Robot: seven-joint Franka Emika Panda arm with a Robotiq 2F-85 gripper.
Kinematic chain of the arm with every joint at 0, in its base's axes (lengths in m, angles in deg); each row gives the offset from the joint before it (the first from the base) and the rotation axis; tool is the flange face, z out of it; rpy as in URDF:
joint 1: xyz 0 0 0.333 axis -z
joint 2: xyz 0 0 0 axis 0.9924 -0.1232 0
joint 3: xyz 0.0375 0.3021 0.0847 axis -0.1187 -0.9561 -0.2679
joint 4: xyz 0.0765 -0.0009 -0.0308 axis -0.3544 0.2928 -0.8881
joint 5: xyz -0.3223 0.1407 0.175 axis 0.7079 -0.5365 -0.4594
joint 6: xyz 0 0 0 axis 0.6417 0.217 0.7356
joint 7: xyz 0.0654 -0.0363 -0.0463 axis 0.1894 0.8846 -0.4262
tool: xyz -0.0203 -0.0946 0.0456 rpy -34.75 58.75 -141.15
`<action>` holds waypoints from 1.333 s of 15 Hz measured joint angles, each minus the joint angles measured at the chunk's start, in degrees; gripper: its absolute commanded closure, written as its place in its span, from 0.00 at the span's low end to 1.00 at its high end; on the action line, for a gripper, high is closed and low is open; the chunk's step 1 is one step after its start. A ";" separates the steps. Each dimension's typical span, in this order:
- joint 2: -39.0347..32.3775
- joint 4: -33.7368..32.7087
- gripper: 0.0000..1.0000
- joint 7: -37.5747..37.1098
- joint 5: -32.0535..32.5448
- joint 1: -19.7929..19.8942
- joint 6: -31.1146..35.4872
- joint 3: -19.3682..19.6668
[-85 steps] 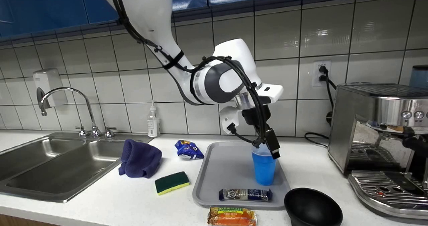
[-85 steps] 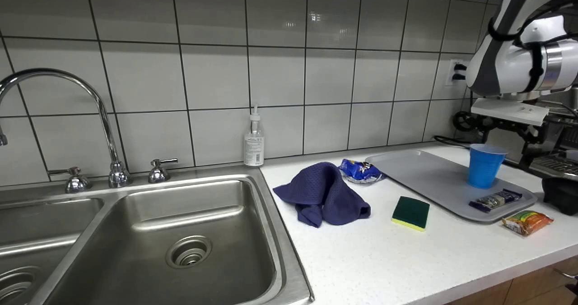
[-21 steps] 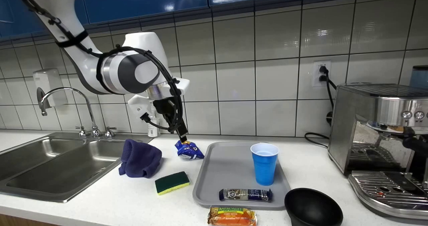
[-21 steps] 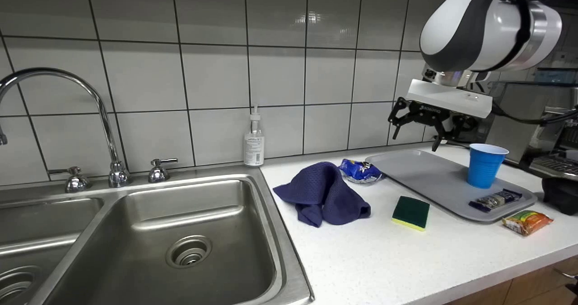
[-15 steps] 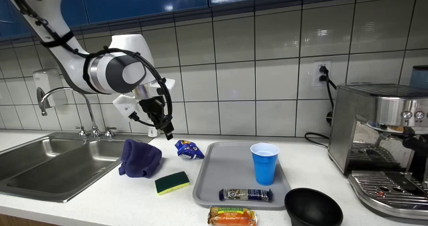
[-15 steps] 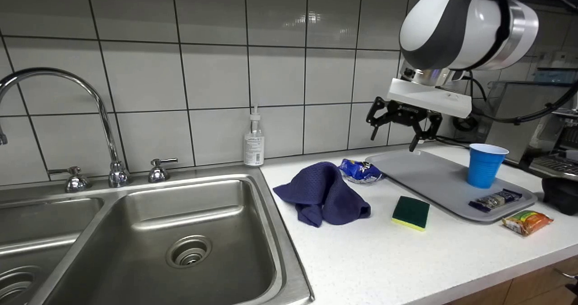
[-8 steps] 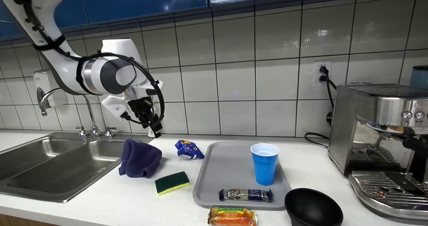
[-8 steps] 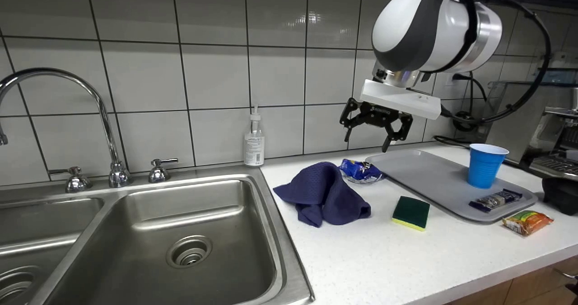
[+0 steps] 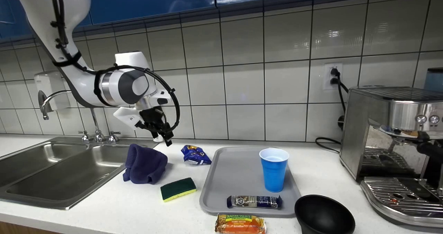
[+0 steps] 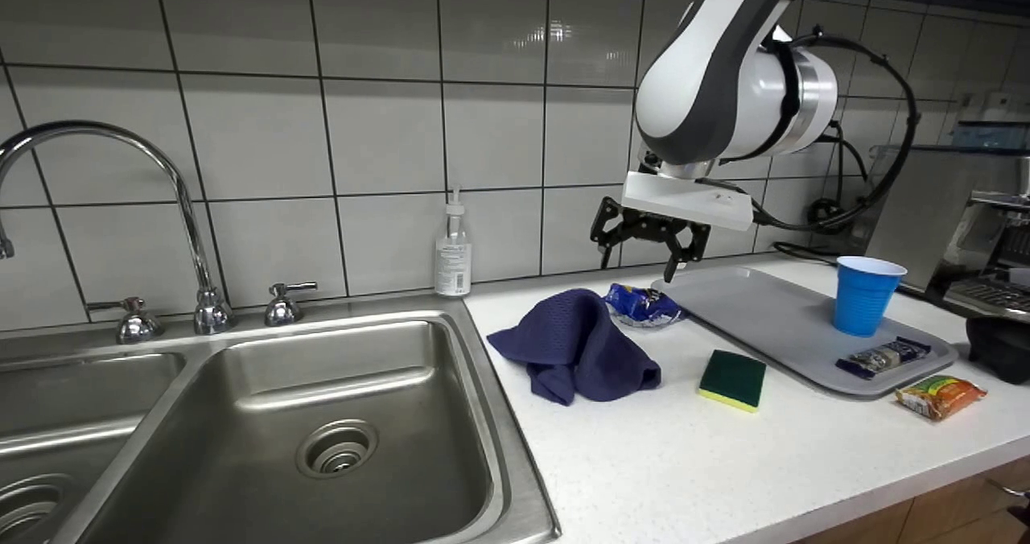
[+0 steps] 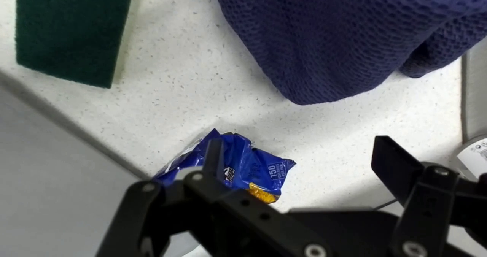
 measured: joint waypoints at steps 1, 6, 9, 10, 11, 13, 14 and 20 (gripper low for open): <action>-0.63 -0.79 0.00 -0.04 0.54 -0.08 -0.04 0.00; -1.18 -3.03 0.00 0.31 0.84 -0.23 -1.44 -1.26; -0.75 -3.14 0.00 2.06 0.76 0.13 -3.02 -3.38; -0.51 -3.14 0.00 2.70 0.75 0.32 -3.52 -4.10; -0.24 -3.14 0.00 3.55 0.48 0.56 -4.15 -4.90; 0.24 -3.14 0.00 5.20 0.00 1.15 -5.49 -6.40; 0.39 -3.15 0.00 6.16 -0.29 1.55 -6.33 -7.19; 0.60 -3.15 0.00 13.18 -0.83 3.01 -9.68 -9.91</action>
